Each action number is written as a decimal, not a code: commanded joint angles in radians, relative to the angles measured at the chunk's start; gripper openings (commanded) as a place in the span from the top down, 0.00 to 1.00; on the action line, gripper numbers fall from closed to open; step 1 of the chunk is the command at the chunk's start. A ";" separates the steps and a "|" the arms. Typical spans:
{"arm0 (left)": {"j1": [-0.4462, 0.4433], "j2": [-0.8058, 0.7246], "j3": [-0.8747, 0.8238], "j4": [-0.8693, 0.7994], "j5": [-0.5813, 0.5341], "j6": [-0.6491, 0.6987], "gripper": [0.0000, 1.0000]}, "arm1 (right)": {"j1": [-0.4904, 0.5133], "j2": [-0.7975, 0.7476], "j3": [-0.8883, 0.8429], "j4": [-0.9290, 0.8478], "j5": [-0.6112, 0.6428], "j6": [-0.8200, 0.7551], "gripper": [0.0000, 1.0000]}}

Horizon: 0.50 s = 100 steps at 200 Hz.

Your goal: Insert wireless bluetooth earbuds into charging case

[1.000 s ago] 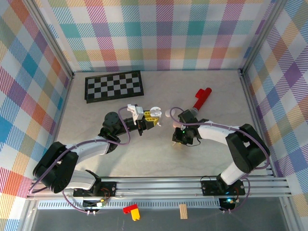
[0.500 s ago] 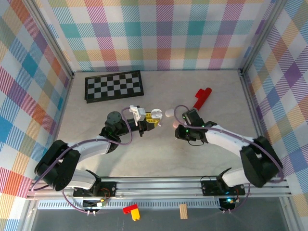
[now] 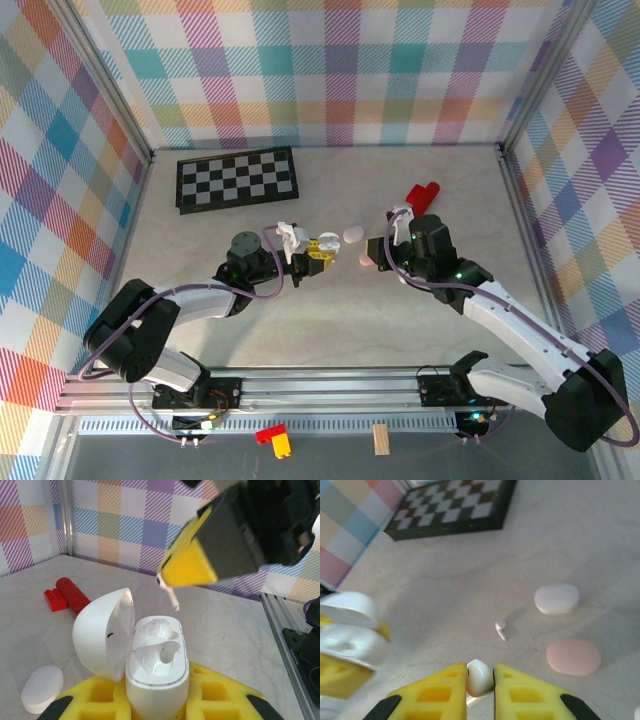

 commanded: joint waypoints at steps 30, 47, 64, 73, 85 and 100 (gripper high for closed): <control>-0.008 0.021 0.039 0.033 0.036 0.012 1.00 | 0.040 -0.001 0.103 0.084 -0.173 -0.155 0.83; -0.012 0.020 0.041 0.034 0.044 0.010 1.00 | 0.064 0.029 0.128 0.090 -0.191 -0.192 0.83; -0.016 0.021 0.042 0.033 0.051 0.010 1.00 | 0.089 0.060 0.159 0.079 -0.183 -0.231 0.83; -0.016 0.021 0.042 0.034 0.052 0.011 1.00 | 0.099 0.077 0.175 0.068 -0.182 -0.247 0.83; -0.016 0.021 0.044 0.034 0.056 0.012 1.00 | 0.110 0.094 0.189 0.057 -0.176 -0.264 0.83; -0.017 0.022 0.046 0.035 0.058 0.012 1.00 | 0.115 0.108 0.198 0.057 -0.174 -0.267 0.83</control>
